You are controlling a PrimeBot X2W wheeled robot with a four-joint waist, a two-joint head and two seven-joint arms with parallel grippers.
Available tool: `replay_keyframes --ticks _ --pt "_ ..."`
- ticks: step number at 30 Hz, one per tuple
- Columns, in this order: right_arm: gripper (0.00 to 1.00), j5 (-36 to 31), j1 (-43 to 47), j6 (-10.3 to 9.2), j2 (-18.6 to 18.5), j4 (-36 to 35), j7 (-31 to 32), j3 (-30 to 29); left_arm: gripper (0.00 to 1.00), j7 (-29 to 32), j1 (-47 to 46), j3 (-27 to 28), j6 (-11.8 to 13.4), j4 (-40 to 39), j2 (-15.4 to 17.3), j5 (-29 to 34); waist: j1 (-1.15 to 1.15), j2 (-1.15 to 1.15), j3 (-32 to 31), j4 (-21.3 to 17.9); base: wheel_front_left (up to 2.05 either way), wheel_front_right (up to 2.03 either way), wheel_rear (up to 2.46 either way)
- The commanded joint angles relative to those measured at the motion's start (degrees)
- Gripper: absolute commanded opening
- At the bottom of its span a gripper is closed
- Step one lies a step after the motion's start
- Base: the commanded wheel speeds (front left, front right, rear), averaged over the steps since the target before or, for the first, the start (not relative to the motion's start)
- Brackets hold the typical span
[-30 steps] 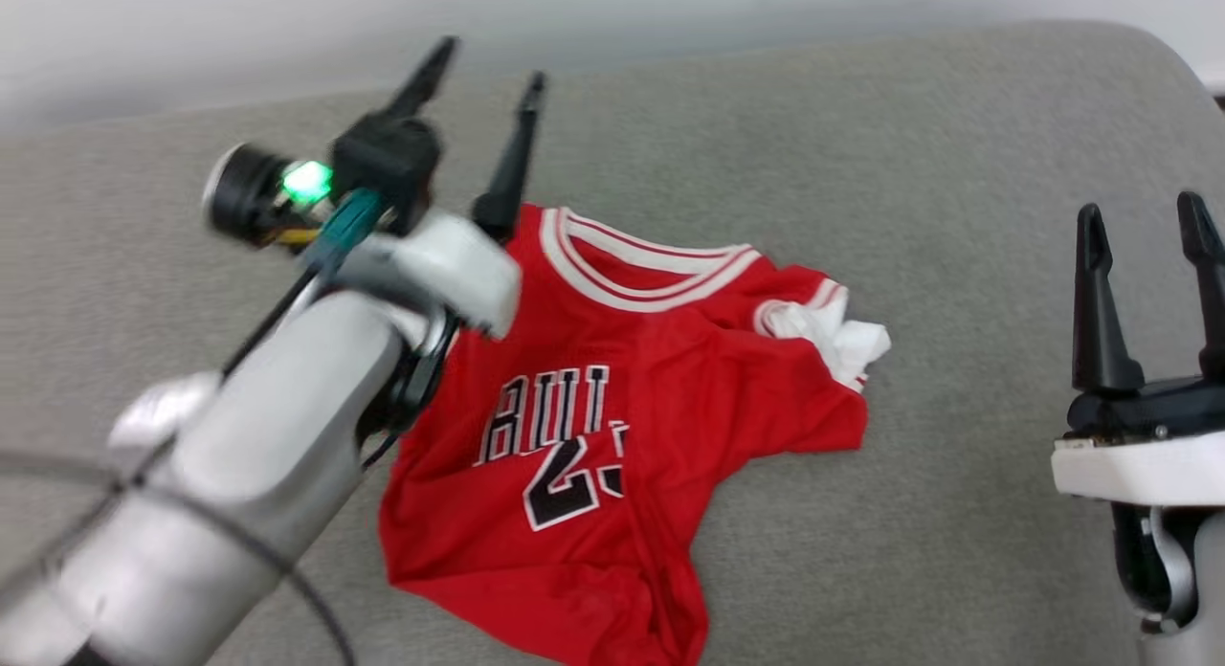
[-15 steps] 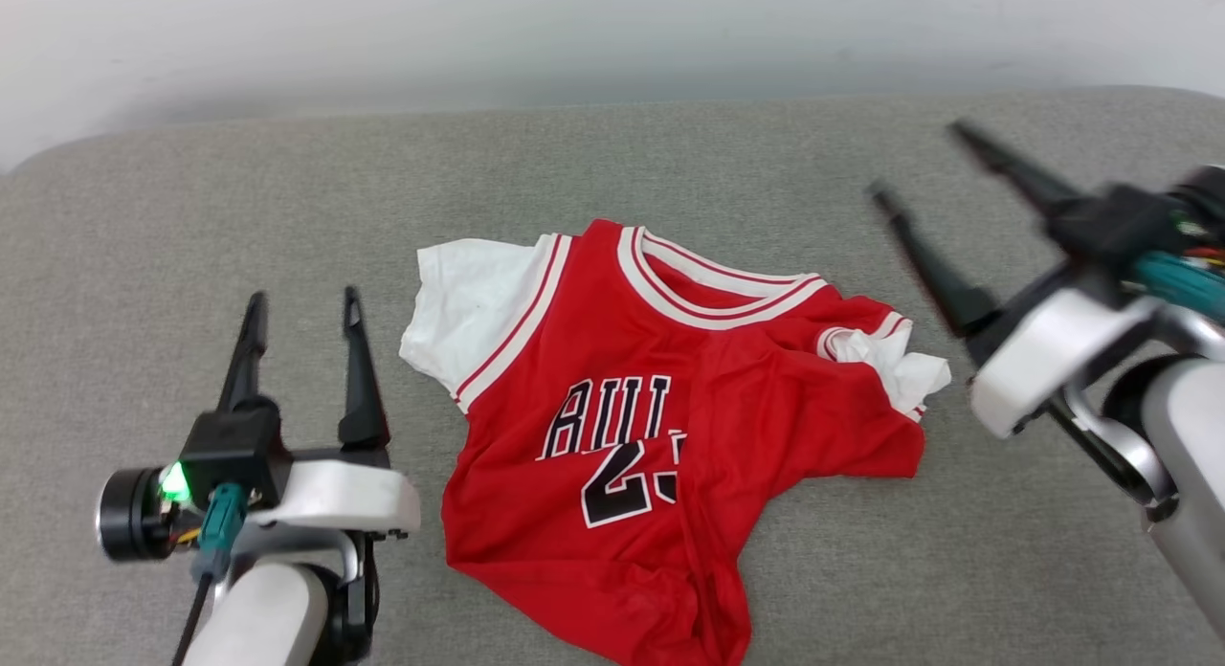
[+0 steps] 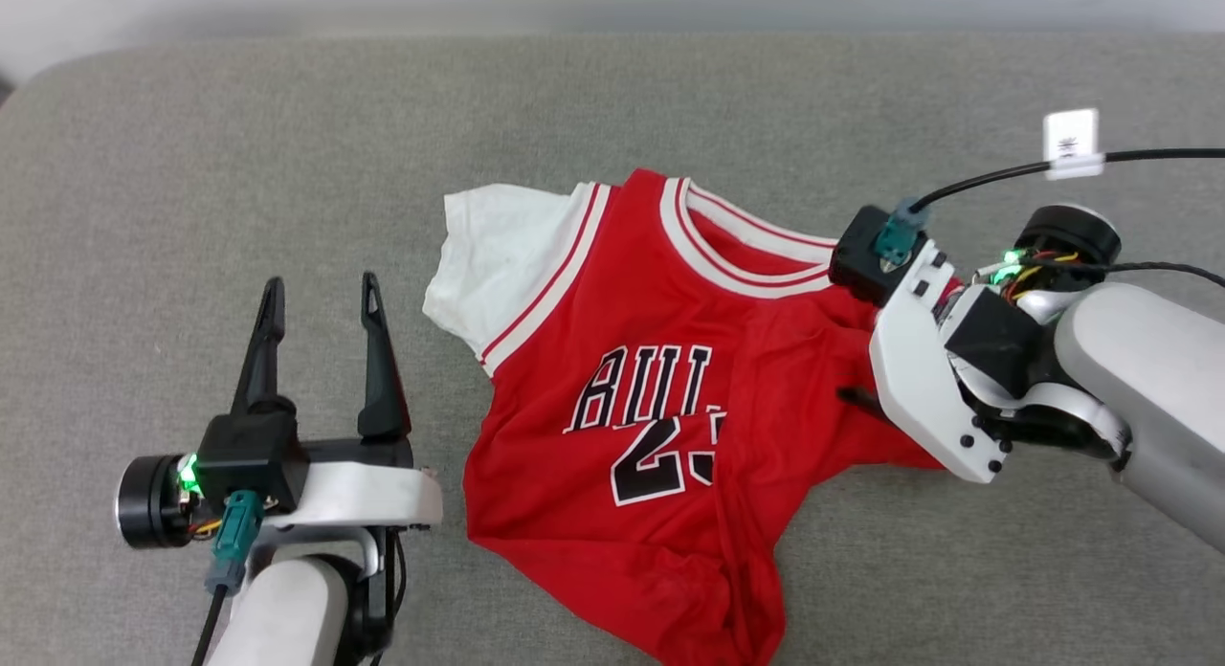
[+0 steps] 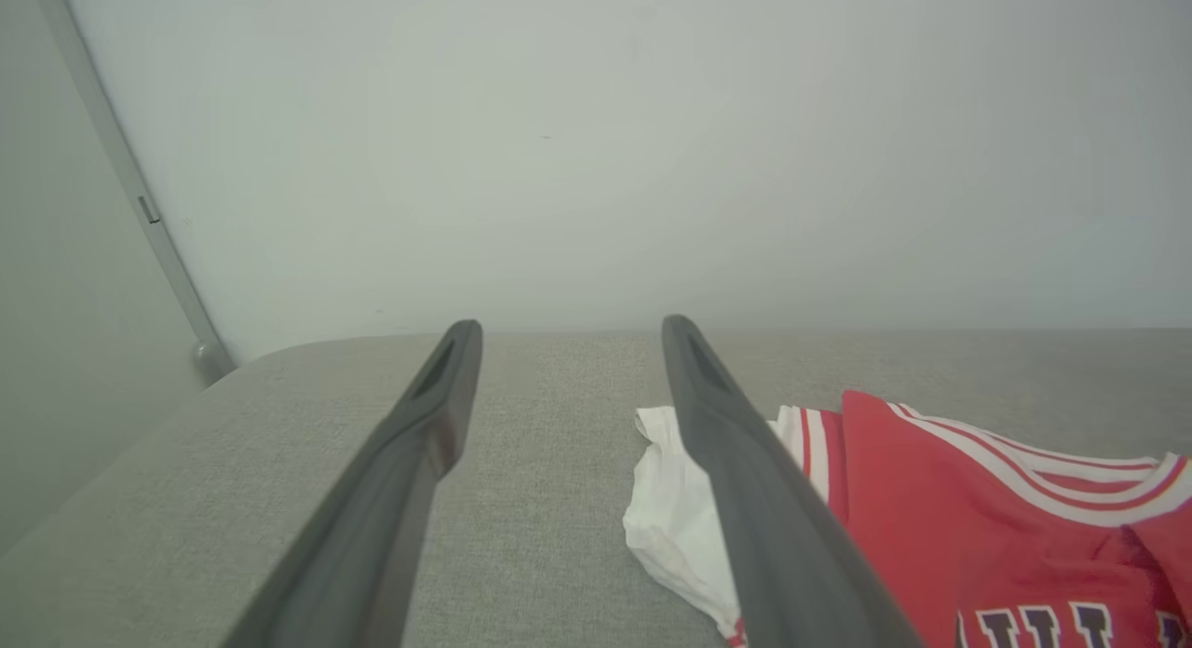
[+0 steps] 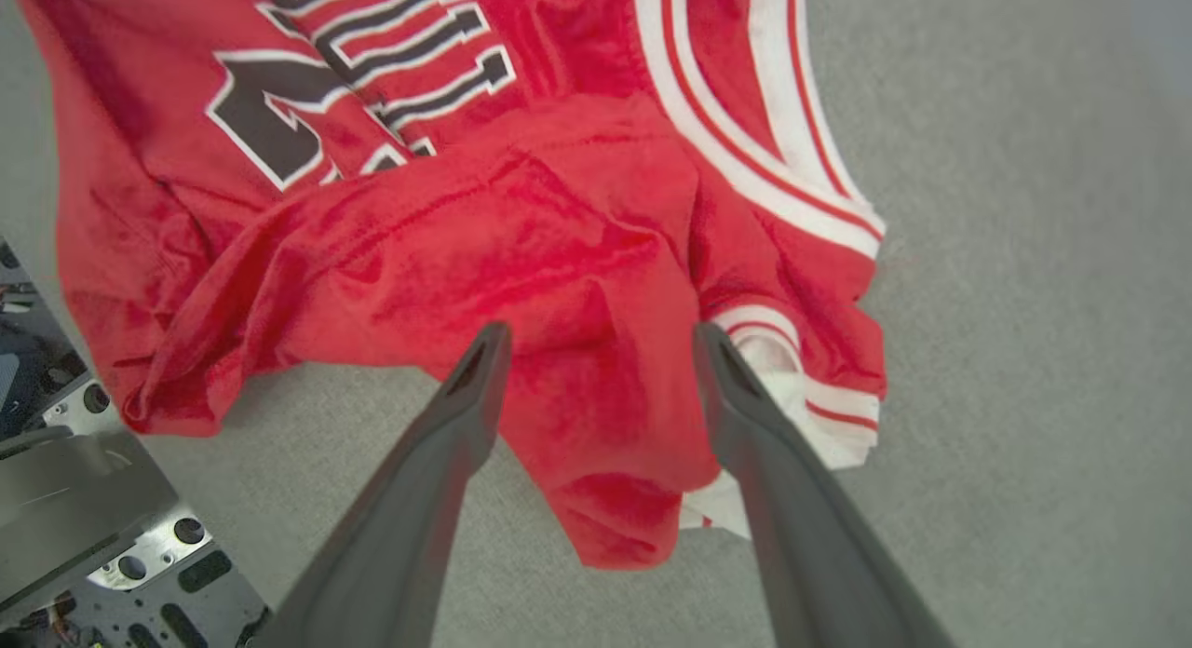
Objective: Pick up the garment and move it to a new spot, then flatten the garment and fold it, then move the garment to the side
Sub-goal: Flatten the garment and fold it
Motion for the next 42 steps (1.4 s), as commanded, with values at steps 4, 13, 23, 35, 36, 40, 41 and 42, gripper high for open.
replay_keyframes --ticks 4,13,23,35,36,40,41,42 --pt "1.0 2.8 -1.6 -0.03 3.2 6.5 2.0 6.7 1.0 -0.1 -2.8 2.8 -2.9 -0.3 -3.4 3.0 0.0 0.0 5.5 2.6 0.0 0.0 0.0" --pt "0.0 -1.9 3.7 -0.02 4.7 6.8 -4.2 8.3 1.0 -0.1 -2.9 6.1 -6.2 1.3 -6.4 5.5 0.0 0.0 5.2 1.7 0.0 0.0 0.0" --pt "0.0 -2.5 2.6 -0.03 -2.1 -3.3 -20.8 7.7 1.0 -0.1 0.6 9.0 -8.4 1.5 -7.9 6.8 0.0 0.0 -0.1 -1.2 0.0 0.0 0.0" --pt "0.0 -4.7 24.2 -0.03 -5.0 -5.5 -27.0 7.7 1.0 -0.1 4.8 11.2 -10.0 1.6 -9.3 8.1 0.0 0.0 -2.3 -3.6 0.0 0.0 0.0" --pt "0.0 -5.1 24.9 -0.03 -4.3 -4.1 -27.7 7.7 1.0 -0.1 4.8 11.2 -10.1 1.8 -9.4 8.1 0.0 0.0 -2.4 -3.7 0.0 0.0 0.0" --pt "0.0 -7.0 26.0 -0.05 -1.6 0.6 -31.7 7.2 1.0 -0.1 5.2 11.6 -10.5 2.4 -9.5 8.5 0.0 0.0 -3.2 -4.2 0.0 0.0 0.0" --pt "0.34 -7.0 25.9 -0.06 -1.2 1.1 -32.7 6.5 1.0 -0.1 5.4 11.7 -10.6 2.6 -9.6 8.5 0.0 0.0 -3.6 -4.4 0.0 0.0 0.0" --pt "1.0 -7.4 25.7 -0.05 -1.1 1.1 -33.5 6.1 1.0 -0.1 5.6 11.8 -10.7 2.8 -9.6 8.6 0.0 0.0 -4.0 -4.5 0.0 0.0 0.0"
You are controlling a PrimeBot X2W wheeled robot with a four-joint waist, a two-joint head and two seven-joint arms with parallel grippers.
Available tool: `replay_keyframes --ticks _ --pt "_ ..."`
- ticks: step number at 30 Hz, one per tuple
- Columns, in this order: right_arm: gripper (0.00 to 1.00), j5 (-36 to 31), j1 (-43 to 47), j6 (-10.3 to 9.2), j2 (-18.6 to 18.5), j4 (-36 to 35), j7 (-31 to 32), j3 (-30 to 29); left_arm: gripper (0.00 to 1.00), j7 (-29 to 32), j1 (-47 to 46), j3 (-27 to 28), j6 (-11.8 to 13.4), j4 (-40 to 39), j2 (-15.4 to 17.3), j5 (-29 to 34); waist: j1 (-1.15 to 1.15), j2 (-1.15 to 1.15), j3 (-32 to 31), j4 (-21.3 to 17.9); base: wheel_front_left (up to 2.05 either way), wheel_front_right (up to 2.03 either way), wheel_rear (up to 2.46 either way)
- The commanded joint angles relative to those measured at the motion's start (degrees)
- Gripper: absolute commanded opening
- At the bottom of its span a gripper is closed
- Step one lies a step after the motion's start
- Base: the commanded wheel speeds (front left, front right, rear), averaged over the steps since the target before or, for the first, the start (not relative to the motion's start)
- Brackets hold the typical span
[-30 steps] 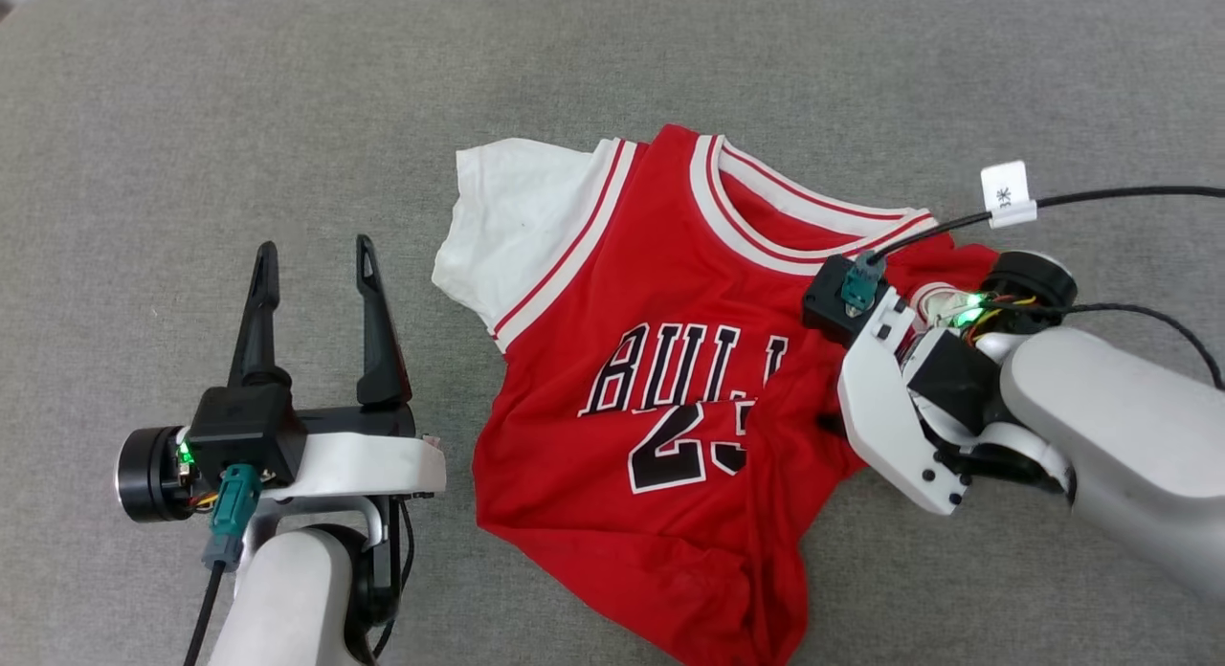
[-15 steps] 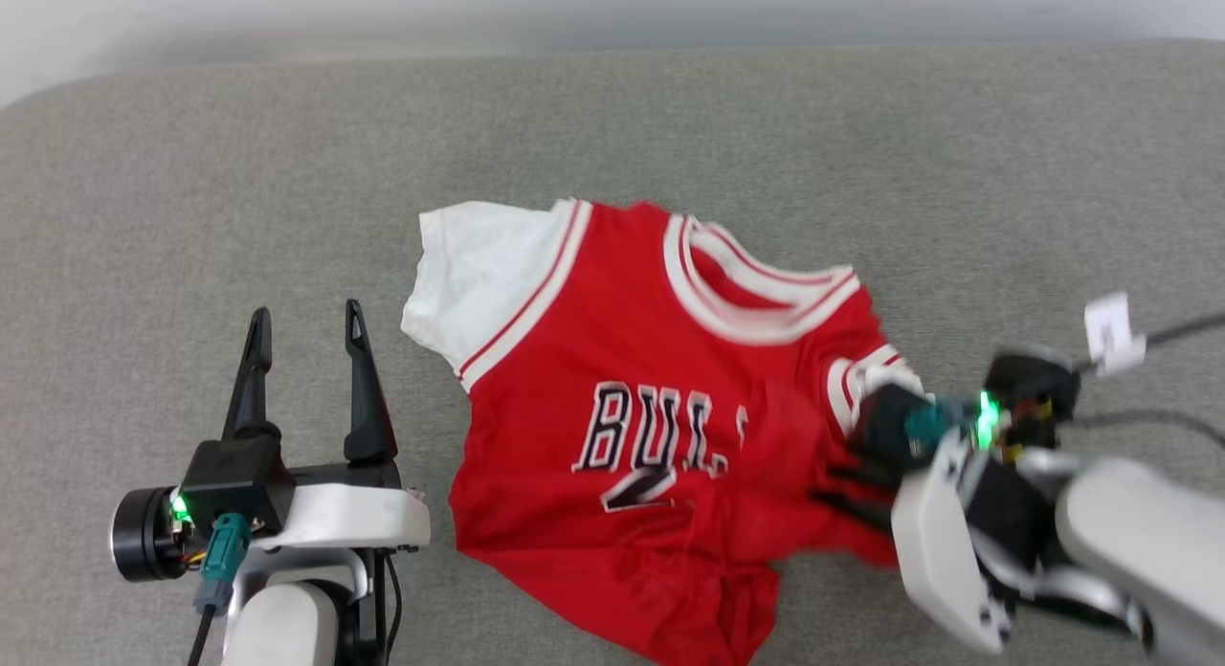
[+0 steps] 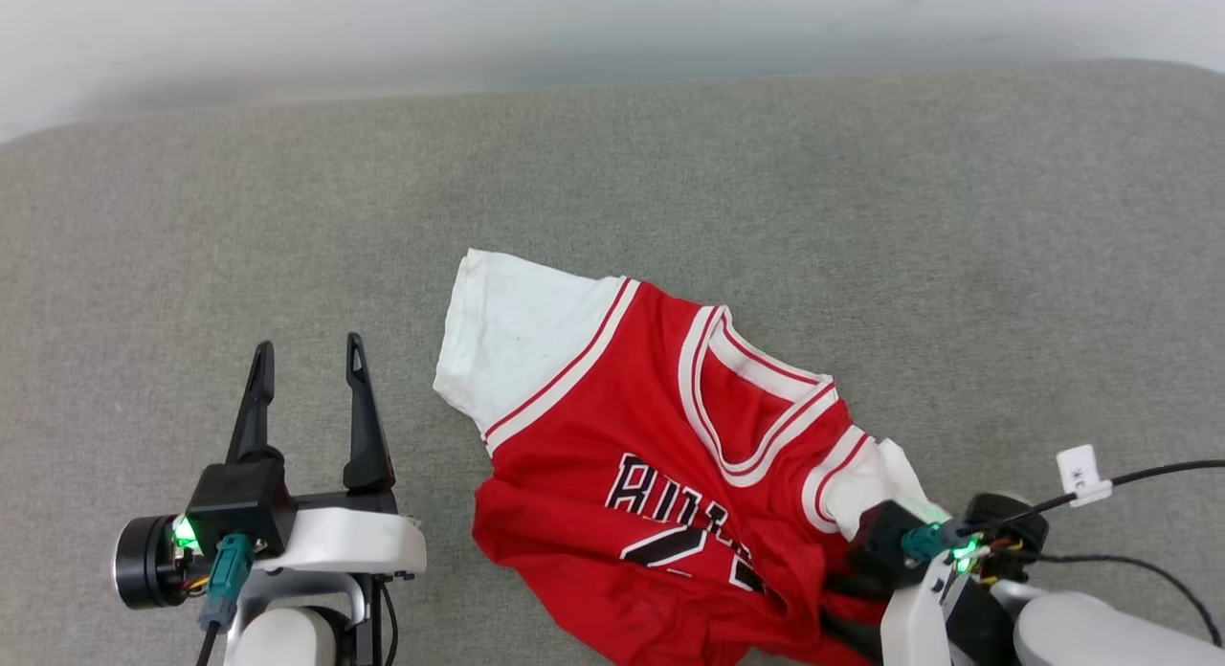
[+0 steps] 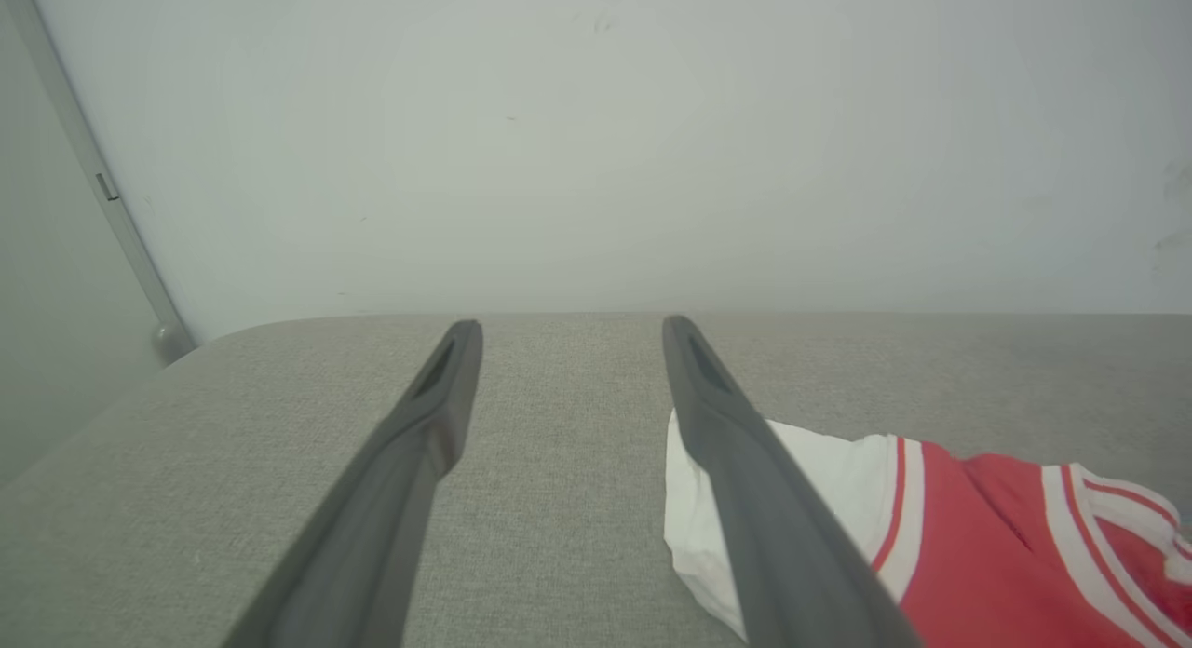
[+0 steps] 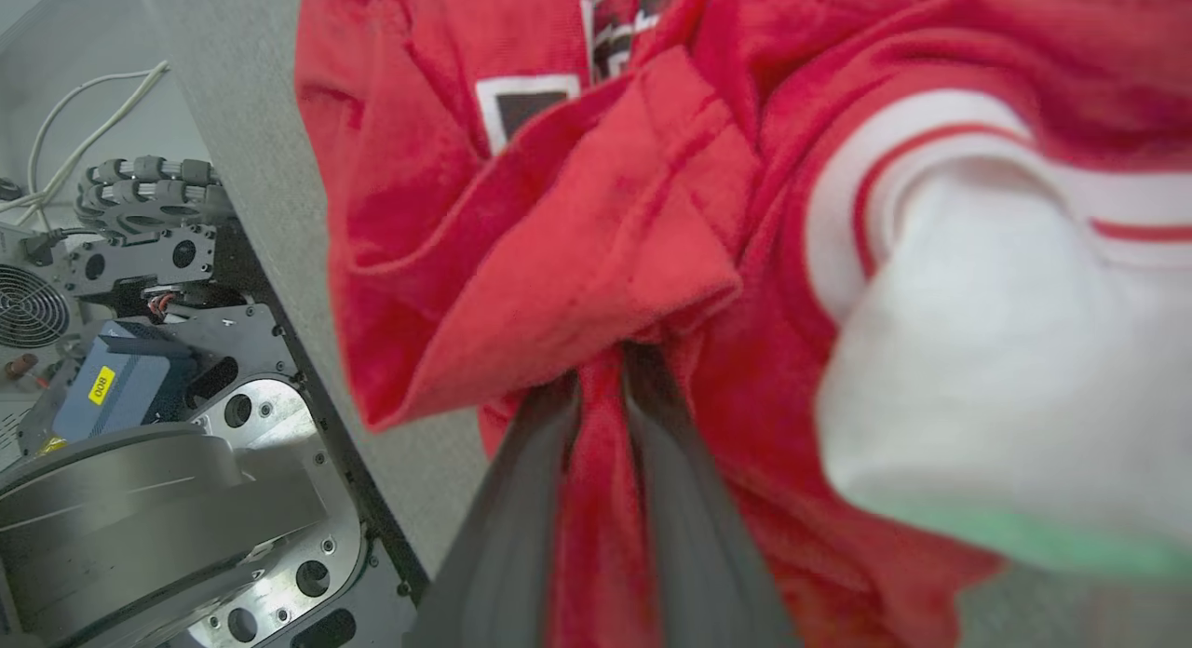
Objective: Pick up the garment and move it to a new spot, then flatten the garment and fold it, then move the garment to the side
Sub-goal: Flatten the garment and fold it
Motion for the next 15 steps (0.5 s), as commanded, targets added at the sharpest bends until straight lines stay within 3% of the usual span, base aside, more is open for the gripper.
replay_keyframes --ticks 1,7,11,15 --pt "1.0 -0.8 -0.1 -0.06 0.0 -0.5 -1.1 -1.0 1.0 -0.1 1.0 0.2 -0.2 0.3 -0.1 0.3 0.0 0.0 -0.9 -0.4 0.0 0.0 0.0" --pt "1.0 -3.1 -0.5 -0.05 -5.1 -9.7 -1.2 -8.0 1.0 -0.1 2.6 0.8 -0.7 0.7 -0.3 0.7 0.0 0.0 -3.4 -1.1 0.0 0.0 0.0" --pt "1.0 -2.8 -0.6 -0.05 -9.1 -16.2 0.7 -17.3 1.0 -0.1 3.1 1.1 -0.8 0.0 -0.4 1.0 0.0 0.0 -4.0 -1.3 0.0 0.0 0.0" --pt "1.0 -2.7 -3.2 -0.05 -11.5 -16.9 5.2 -24.0 1.0 -0.1 3.1 1.2 -1.0 -0.7 -0.5 1.4 0.0 0.0 -3.6 -1.2 0.0 0.0 0.0"
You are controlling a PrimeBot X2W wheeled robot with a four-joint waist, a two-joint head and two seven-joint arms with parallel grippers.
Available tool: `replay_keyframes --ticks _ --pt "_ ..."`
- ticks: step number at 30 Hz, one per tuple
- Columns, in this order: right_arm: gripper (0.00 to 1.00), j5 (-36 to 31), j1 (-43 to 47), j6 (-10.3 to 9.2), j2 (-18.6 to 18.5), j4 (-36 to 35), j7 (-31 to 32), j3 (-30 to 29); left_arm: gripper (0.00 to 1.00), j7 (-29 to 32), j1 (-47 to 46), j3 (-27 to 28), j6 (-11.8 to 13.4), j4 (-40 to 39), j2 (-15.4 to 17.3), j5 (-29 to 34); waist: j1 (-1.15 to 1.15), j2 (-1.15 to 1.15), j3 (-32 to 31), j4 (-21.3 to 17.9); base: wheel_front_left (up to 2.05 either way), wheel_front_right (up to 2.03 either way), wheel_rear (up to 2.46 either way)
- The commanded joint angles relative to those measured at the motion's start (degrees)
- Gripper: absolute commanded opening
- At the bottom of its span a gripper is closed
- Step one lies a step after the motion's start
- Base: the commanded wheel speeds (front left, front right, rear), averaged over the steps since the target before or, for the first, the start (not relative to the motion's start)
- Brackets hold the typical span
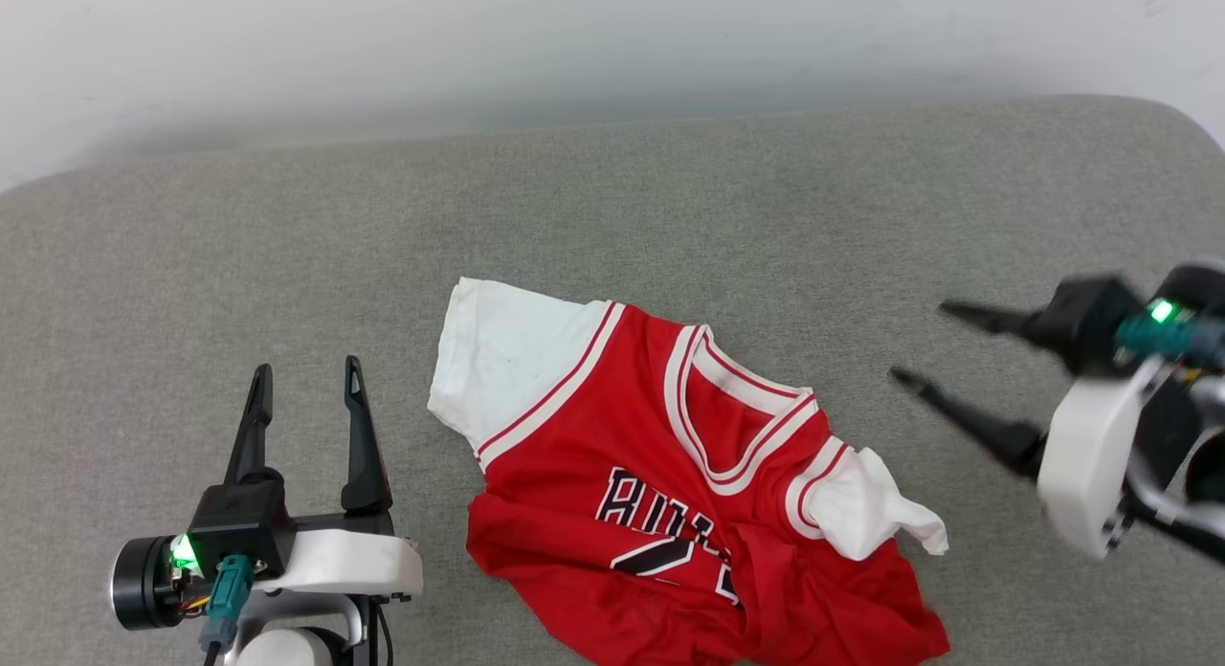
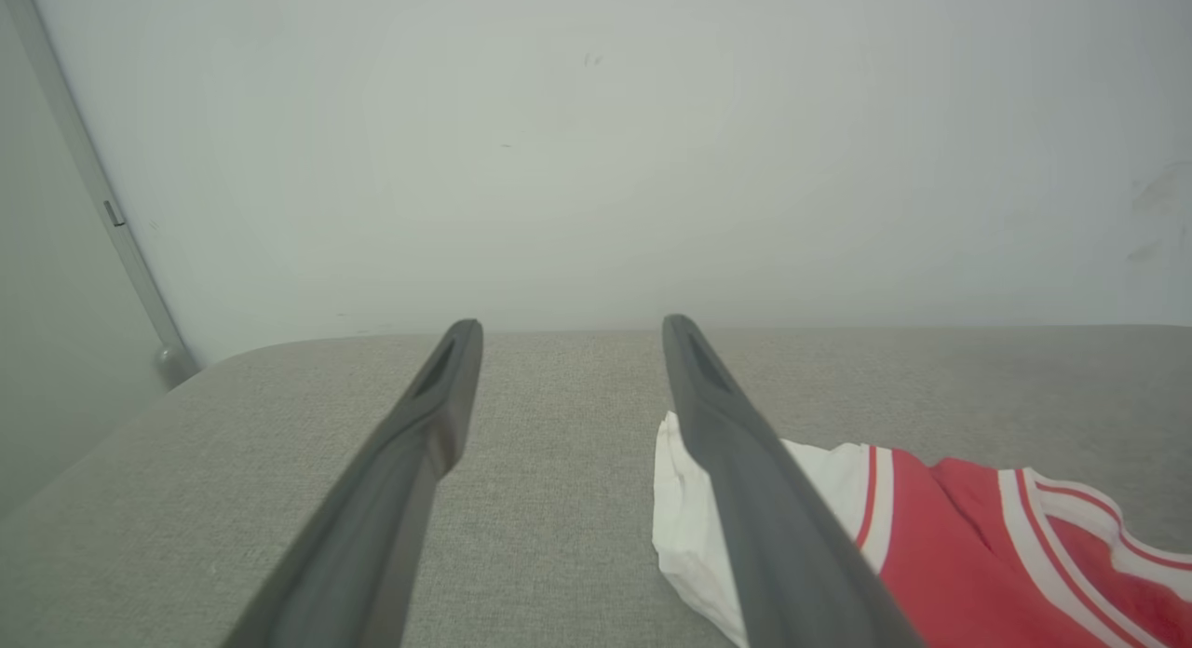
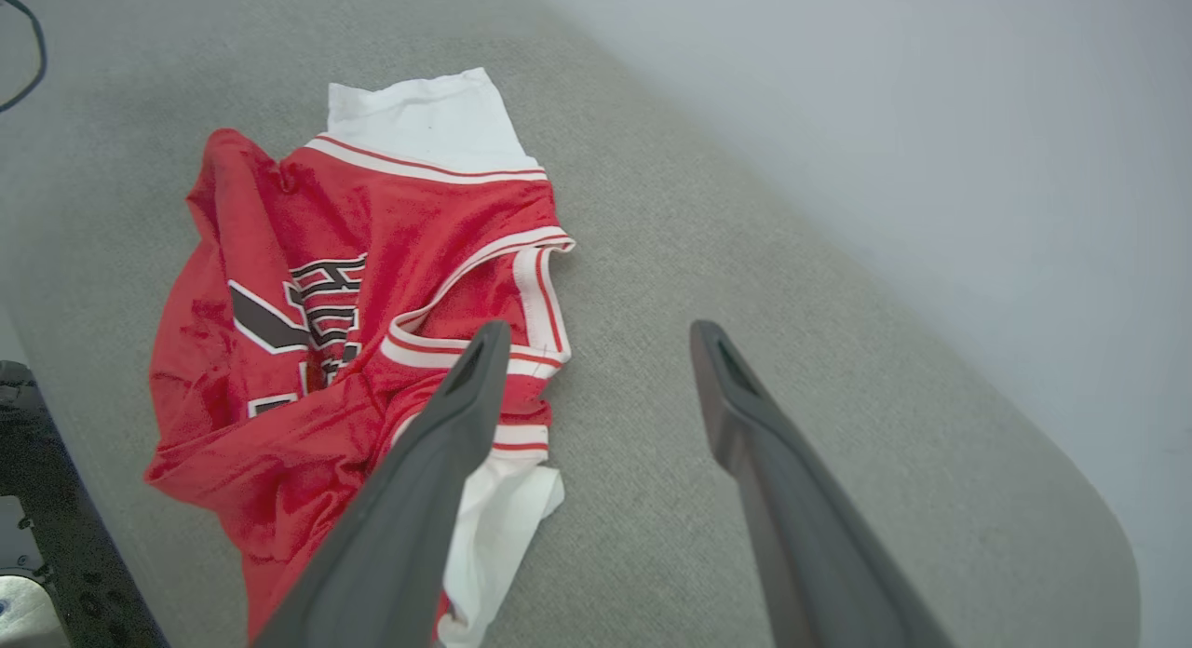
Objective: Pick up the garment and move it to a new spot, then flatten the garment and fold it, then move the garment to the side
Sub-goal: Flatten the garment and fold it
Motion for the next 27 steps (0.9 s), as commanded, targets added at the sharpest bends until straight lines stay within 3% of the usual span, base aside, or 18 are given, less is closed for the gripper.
replay_keyframes --ticks 1,5,10,13,16,22,27 --pt "1.0 1.4 -1.2 -0.04 -0.1 0.9 2.2 -1.0 1.0 -0.1 0.5 0.0 -0.2 -0.3 0.0 0.5 0.0 0.0 0.4 0.3 0.0 0.0 0.0" --pt "1.0 3.4 -5.6 -0.04 -0.7 3.3 10.7 0.5 1.0 -0.1 -0.9 -0.3 -0.6 -0.4 0.0 1.3 0.0 0.0 1.6 1.2 0.0 0.0 0.0" --pt "1.0 7.2 -11.8 -0.04 1.6 7.6 22.3 7.4 1.0 -0.1 -2.1 -0.7 -1.1 -0.6 0.0 2.0 0.0 0.0 3.5 2.4 0.0 0.0 0.0" --pt "1.0 9.1 -14.5 -0.04 4.1 11.0 25.9 11.3 1.0 -0.1 -3.1 -0.9 -0.8 -0.9 -0.1 2.2 0.0 0.0 4.9 3.3 0.0 0.0 0.0" --pt "1.0 8.7 -16.7 -0.04 6.4 14.4 27.4 16.1 1.0 -0.1 -4.0 -1.2 -0.7 -1.2 -0.2 2.1 0.0 0.0 6.6 4.3 0.0 0.0 0.0" --pt "1.0 7.8 -18.9 -0.04 10.8 23.0 24.1 22.2 1.0 -0.1 -5.8 -1.5 -0.5 -1.5 -0.4 1.6 0.0 0.0 10.3 6.3 0.0 0.0 0.0" --pt "1.0 7.1 -14.5 -0.08 13.0 27.9 24.3 25.6 1.0 -0.1 -6.6 -1.5 -0.3 -1.1 -0.4 1.4 0.0 0.0 11.8 7.2 0.0 0.0 0.0"
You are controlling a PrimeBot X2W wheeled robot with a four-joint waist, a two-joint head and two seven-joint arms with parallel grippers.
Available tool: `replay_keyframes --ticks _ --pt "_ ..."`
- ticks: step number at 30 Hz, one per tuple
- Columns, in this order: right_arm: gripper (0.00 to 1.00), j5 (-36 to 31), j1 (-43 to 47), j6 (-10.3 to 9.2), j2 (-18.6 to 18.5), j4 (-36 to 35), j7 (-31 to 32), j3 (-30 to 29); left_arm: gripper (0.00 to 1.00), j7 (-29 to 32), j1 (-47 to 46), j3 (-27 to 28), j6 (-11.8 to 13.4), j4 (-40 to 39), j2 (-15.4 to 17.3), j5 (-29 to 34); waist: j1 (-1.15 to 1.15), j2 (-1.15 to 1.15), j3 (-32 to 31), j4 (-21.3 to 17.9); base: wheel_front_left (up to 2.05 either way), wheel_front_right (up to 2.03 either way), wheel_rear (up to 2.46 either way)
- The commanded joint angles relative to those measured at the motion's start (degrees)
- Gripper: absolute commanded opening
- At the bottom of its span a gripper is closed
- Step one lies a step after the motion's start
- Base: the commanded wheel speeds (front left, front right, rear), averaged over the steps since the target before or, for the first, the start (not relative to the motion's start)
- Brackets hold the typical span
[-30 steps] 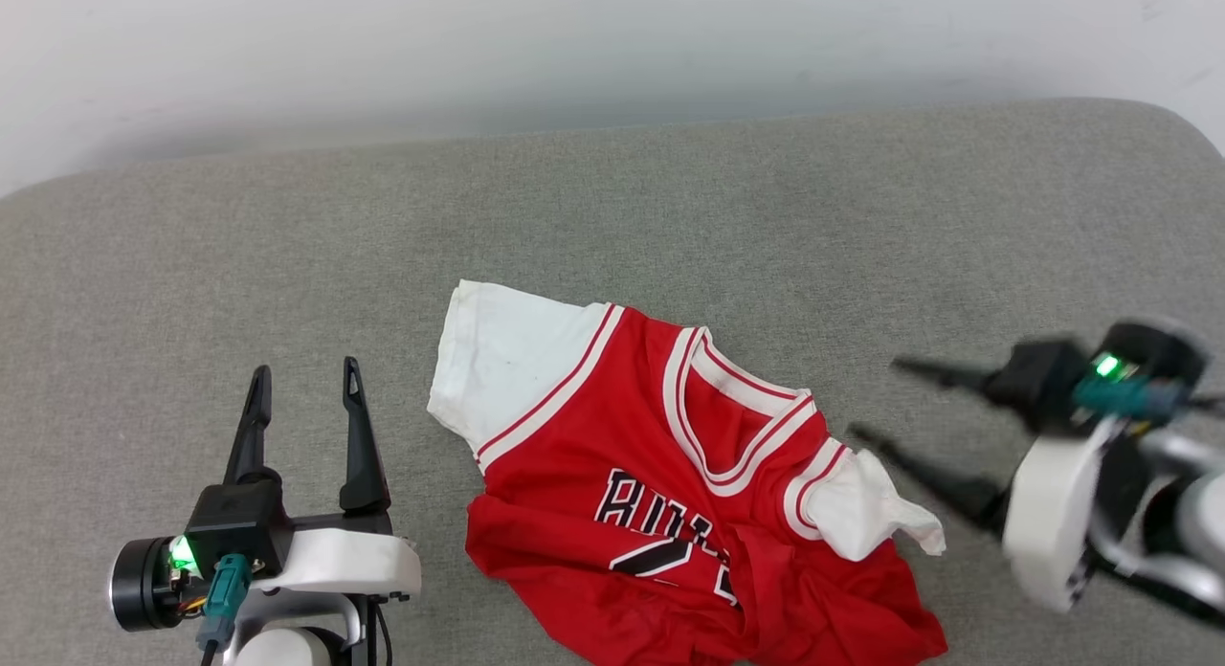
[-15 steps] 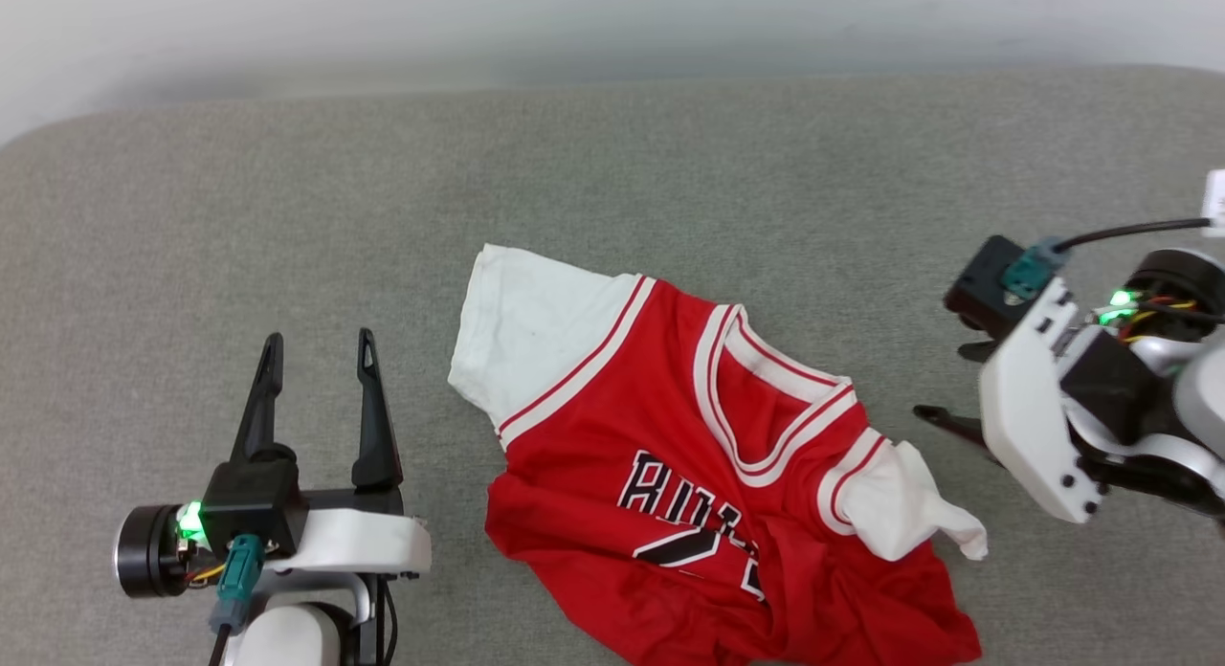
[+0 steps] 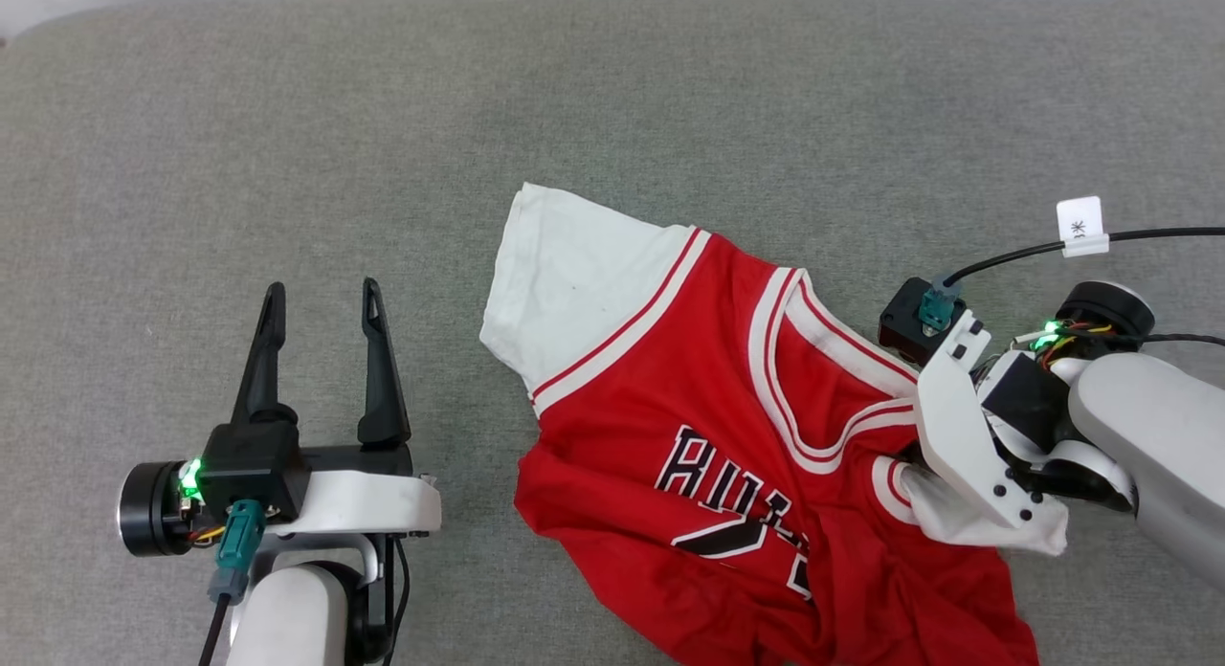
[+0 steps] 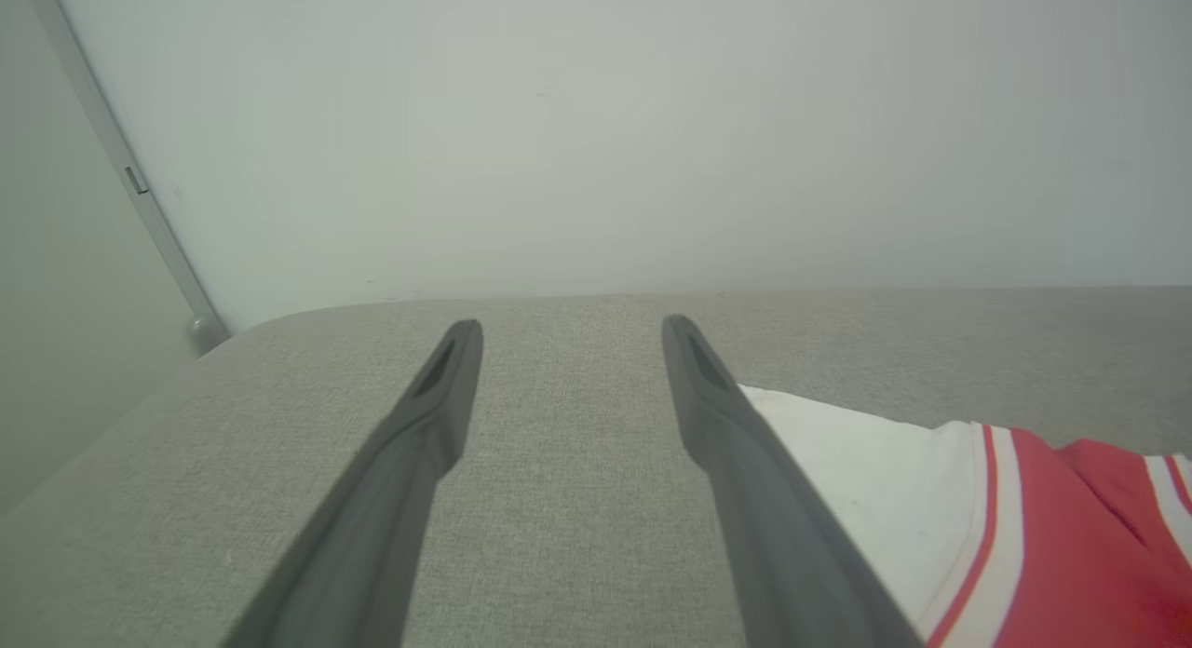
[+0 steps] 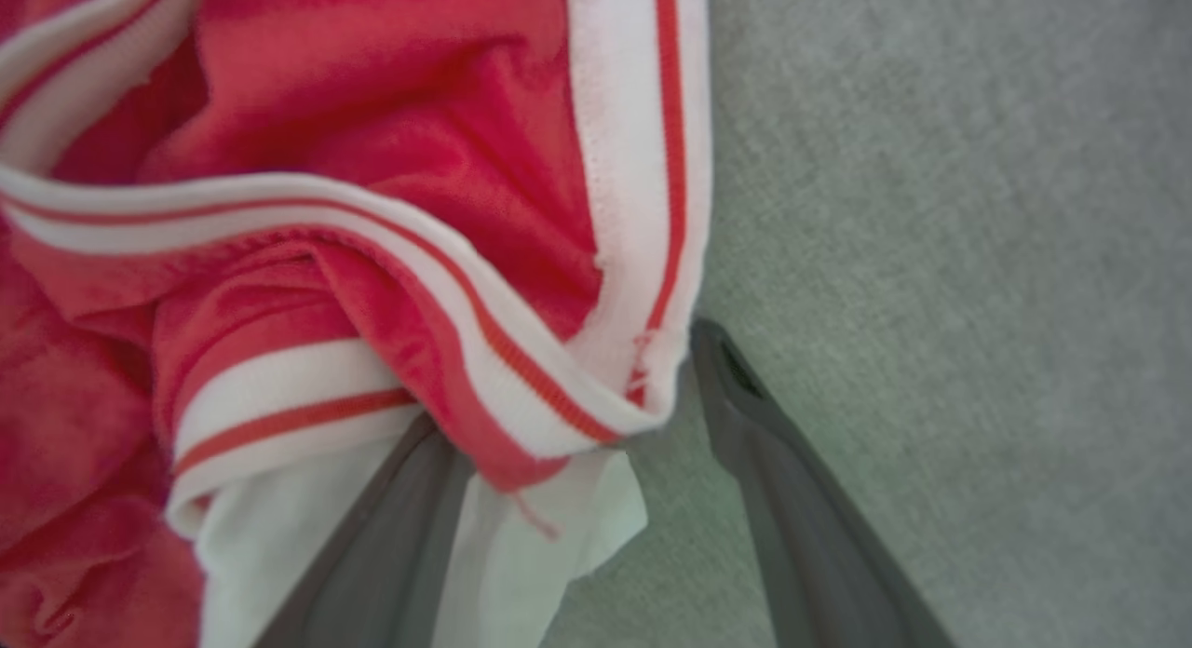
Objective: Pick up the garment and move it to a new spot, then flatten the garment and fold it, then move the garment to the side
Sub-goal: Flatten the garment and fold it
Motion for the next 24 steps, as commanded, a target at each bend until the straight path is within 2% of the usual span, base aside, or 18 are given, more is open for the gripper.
replay_keyframes --ticks 1,2,3,4,11,18,21,24 --pt "1.0 -0.5 4.9 -0.12 1.2 1.6 0.6 2.6 1.0 -0.1 -0.5 0.2 0.3 0.2 0.0 -0.1 0.0 0.0 0.5 0.4 0.0 0.0 0.0" --pt "1.0 0.0 5.4 -0.09 1.3 1.2 0.3 2.8 1.0 -0.1 -0.4 0.4 0.4 0.2 0.0 -0.2 0.0 0.0 0.4 0.2 0.0 0.0 0.0" --pt "0.04 0.2 5.4 -0.08 1.3 0.6 -1.0 2.9 1.0 -0.1 -0.3 0.5 0.4 0.3 -0.1 -0.2 0.0 0.0 0.2 0.0 0.0 0.0 0.0" --pt "0.0 0.4 4.8 -0.08 1.1 -0.1 -2.0 2.8 1.0 -0.1 0.0 0.8 0.5 0.5 -0.1 -0.3 0.0 0.0 -0.2 -0.3 0.0 0.0 0.0" --pt "0.0 1.1 -2.4 -0.1 -3.6 -3.8 -9.2 1.6 1.0 -0.1 0.9 1.3 0.5 0.6 -0.1 -0.7 0.0 0.0 -2.3 -1.8 0.0 0.0 0.0" --pt "0.0 2.2 -11.0 -0.09 -8.8 -5.1 -11.5 0.3 1.0 -0.1 0.7 0.4 0.5 0.0 -0.2 -1.4 0.0 0.0 -1.5 -1.0 0.0 0.0 0.0" --pt "0.0 2.0 -14.6 -0.09 -7.3 -2.5 -10.8 0.1 1.0 -0.1 -0.1 0.3 0.6 -0.1 -0.2 -1.6 0.0 0.0 0.1 -0.2 0.0 0.0 0.0" --pt "0.0 0.6 -17.8 -0.08 -2.7 3.5 -10.6 0.1 1.0 -0.1 -0.6 0.5 1.0 -0.7 -0.2 -2.0 0.0 0.0 2.4 -0.1 0.0 0.0 0.0"
